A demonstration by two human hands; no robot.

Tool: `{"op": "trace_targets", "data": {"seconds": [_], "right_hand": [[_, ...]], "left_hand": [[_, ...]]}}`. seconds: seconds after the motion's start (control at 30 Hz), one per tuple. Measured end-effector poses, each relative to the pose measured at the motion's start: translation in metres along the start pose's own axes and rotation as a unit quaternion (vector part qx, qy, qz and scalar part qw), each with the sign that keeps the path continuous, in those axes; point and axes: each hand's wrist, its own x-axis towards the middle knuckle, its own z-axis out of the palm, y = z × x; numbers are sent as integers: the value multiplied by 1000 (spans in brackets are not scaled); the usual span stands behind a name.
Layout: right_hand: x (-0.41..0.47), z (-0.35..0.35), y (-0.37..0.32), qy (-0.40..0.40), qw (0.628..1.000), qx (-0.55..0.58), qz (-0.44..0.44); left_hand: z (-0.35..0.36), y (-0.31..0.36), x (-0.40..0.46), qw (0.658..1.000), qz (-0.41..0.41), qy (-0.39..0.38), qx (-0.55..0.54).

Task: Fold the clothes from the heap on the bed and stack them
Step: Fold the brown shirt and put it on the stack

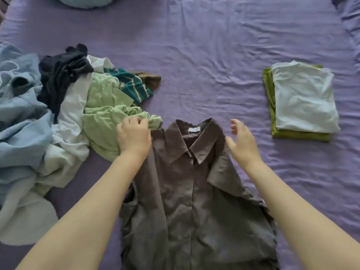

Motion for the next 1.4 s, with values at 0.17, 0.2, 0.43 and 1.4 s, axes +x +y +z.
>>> {"op": "trace_targets", "data": {"seconds": [0.17, 0.2, 0.43, 1.4], "right_hand": [[-48, 25, 37, -73, 990, -103, 66], [-59, 30, 40, -73, 989, -106, 74], [-76, 43, 59, -115, 971, -202, -51], [33, -27, 135, 117, 960, -249, -46]], "left_hand": [[33, 71, -56, 978, 155, -43, -136], [40, 82, -62, 974, 160, -53, -151], [63, 126, -39, 963, 76, -133, -224], [123, 172, -27, 945, 278, -160, 69]]}}
